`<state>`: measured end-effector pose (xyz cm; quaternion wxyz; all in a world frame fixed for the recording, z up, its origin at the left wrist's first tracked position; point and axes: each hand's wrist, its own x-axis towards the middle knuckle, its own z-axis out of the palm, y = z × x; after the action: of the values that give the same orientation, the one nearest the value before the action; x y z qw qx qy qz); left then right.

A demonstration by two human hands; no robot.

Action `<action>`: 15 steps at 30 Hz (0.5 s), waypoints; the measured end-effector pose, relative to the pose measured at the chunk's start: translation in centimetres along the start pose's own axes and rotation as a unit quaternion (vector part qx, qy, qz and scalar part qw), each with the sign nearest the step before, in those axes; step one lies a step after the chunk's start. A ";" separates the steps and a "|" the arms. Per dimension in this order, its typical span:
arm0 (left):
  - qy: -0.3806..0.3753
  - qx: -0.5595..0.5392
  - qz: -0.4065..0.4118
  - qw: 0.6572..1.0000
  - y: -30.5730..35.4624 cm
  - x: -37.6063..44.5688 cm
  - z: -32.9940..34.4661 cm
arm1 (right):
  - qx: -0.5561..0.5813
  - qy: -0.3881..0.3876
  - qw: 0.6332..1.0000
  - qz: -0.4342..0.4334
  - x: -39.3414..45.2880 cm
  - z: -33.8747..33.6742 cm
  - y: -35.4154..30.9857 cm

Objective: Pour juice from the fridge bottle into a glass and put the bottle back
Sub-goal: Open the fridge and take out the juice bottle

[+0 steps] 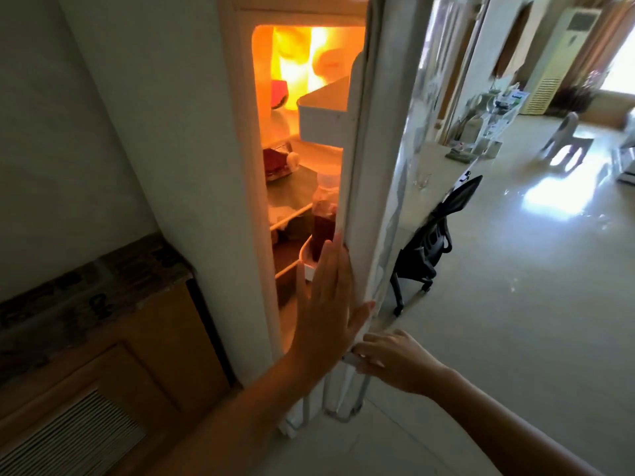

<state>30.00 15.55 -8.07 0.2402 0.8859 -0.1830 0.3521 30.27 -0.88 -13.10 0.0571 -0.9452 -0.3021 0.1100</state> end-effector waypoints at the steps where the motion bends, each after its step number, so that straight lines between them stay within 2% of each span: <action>1: 0.004 -0.009 0.016 1.000 1.3 -0.1 0.4 | 0.000 0.001 1.000 0.007 -1.4 0.0 0.8; 3: -0.010 -0.010 0.038 0.999 3.7 -0.2 1.3 | -0.009 0.009 1.000 0.029 -4.0 0.1 2.2; 7: -0.042 0.062 0.066 0.995 7.8 -0.7 3.6 | -0.010 0.032 0.995 0.093 -8.9 0.2 4.4; 10: -0.059 0.053 0.083 0.993 10.7 -0.5 4.2 | 0.024 0.069 0.985 0.155 -11.9 0.3 5.4; 15: -0.132 -0.093 0.166 0.973 12.8 0.6 4.6 | 0.068 0.132 0.957 0.249 -15.4 0.5 7.6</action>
<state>26.62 2.43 -6.77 0.2331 0.8557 -0.3898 0.2480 22.16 -15.98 -12.25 0.1313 -0.9905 -0.0385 0.0147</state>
